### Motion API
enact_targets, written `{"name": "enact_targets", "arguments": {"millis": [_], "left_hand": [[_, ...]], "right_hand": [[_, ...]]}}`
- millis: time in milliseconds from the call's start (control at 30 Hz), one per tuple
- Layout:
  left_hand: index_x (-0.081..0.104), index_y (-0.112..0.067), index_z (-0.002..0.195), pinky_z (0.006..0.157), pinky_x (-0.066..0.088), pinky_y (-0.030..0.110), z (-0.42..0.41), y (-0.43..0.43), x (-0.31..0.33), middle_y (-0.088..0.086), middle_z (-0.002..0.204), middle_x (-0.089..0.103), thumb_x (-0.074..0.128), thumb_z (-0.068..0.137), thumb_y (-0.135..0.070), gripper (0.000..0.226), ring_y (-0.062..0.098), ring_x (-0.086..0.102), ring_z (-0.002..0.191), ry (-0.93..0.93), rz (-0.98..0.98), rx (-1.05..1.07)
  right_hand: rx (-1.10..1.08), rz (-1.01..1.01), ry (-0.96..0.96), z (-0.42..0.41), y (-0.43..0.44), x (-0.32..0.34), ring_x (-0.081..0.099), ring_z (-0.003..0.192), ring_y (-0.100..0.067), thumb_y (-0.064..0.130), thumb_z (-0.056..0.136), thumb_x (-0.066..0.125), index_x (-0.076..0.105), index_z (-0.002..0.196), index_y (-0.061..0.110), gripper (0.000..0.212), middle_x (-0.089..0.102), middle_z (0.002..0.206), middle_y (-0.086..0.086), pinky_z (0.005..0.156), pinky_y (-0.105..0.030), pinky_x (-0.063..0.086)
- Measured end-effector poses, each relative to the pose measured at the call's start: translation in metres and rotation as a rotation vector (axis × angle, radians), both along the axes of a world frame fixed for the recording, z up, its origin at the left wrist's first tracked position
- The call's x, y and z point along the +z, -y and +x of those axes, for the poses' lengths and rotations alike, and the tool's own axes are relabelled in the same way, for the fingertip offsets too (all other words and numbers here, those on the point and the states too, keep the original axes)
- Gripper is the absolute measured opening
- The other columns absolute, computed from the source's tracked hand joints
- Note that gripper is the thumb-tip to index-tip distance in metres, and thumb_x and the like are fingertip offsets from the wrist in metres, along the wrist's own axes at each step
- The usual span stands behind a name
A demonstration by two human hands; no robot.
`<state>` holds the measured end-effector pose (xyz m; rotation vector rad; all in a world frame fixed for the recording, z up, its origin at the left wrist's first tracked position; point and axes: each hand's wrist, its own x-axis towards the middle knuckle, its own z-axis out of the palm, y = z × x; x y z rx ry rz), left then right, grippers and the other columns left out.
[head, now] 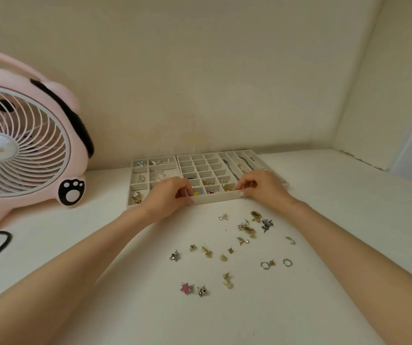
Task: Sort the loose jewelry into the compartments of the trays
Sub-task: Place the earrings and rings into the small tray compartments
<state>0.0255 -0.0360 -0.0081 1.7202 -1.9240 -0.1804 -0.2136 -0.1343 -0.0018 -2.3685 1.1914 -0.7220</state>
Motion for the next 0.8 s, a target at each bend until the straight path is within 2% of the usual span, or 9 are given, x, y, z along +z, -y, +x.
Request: {"name": "enact_targets", "arguments": {"millis": [133, 300, 433, 567, 700, 800], "left_hand": [[0.063, -0.014, 0.082, 0.058, 0.033, 0.014, -0.003, -0.002, -0.001, -0.008, 0.073, 0.051, 0.070, 0.078, -0.010, 0.009, 0.012, 0.047, 0.067, 0.028, -0.014, 0.017], [0.062, -0.015, 0.081, 0.061, 0.035, 0.015, -0.003, -0.020, -0.003, -0.006, 0.075, 0.052, 0.070, 0.079, -0.010, 0.009, 0.010, 0.047, 0.066, 0.036, -0.027, -0.014], [0.062, -0.015, 0.080, 0.058, 0.033, 0.011, -0.006, -0.036, -0.003, -0.009, 0.072, 0.051, 0.070, 0.079, -0.010, 0.010, 0.007, 0.047, 0.063, 0.038, -0.028, -0.040], [0.060, -0.020, 0.079, 0.059, 0.035, 0.012, -0.013, -0.053, -0.003, -0.013, 0.072, 0.051, 0.071, 0.079, -0.013, 0.013, 0.005, 0.048, 0.064, 0.034, -0.010, -0.080], [0.060, -0.020, 0.078, 0.059, 0.038, 0.016, -0.020, -0.071, -0.002, -0.011, 0.072, 0.053, 0.072, 0.079, -0.014, 0.014, 0.009, 0.051, 0.065, 0.035, 0.004, -0.112], [0.059, -0.021, 0.078, 0.058, 0.039, 0.016, -0.023, -0.081, -0.001, -0.010, 0.071, 0.055, 0.071, 0.080, -0.016, 0.013, 0.008, 0.051, 0.062, 0.042, 0.022, -0.135]], "right_hand": [[-0.014, 0.007, 0.010, 0.002, -0.005, -0.001, 0.047, 0.069, 0.002, 0.008, 0.075, 0.074, 0.071, 0.078, 0.022, 0.014, 0.057, 0.075, 0.016, 0.068, -0.021, 0.034], [-0.004, 0.016, 0.043, -0.006, -0.028, -0.003, 0.050, 0.069, 0.000, 0.009, 0.076, 0.074, 0.072, 0.077, 0.024, 0.015, 0.060, 0.076, 0.016, 0.067, -0.017, 0.039], [0.006, 0.050, 0.051, -0.014, -0.047, 0.001, 0.052, 0.068, -0.007, 0.006, 0.078, 0.072, 0.073, 0.075, 0.024, 0.017, 0.063, 0.079, 0.010, 0.072, -0.027, 0.048], [0.022, 0.080, 0.038, -0.024, -0.066, 0.005, 0.053, 0.069, -0.009, 0.007, 0.079, 0.071, 0.073, 0.074, 0.024, 0.018, 0.065, 0.078, 0.009, 0.070, -0.028, 0.048], [0.039, 0.093, 0.007, -0.034, -0.082, 0.007, 0.050, 0.062, -0.006, 0.007, 0.079, 0.071, 0.075, 0.078, 0.022, 0.015, 0.063, 0.074, 0.010, 0.059, -0.019, 0.039], [0.052, 0.101, -0.020, -0.039, -0.092, 0.009, 0.051, 0.063, -0.007, 0.008, 0.077, 0.073, 0.073, 0.073, 0.026, 0.019, 0.064, 0.076, 0.010, 0.061, -0.018, 0.040]]}}
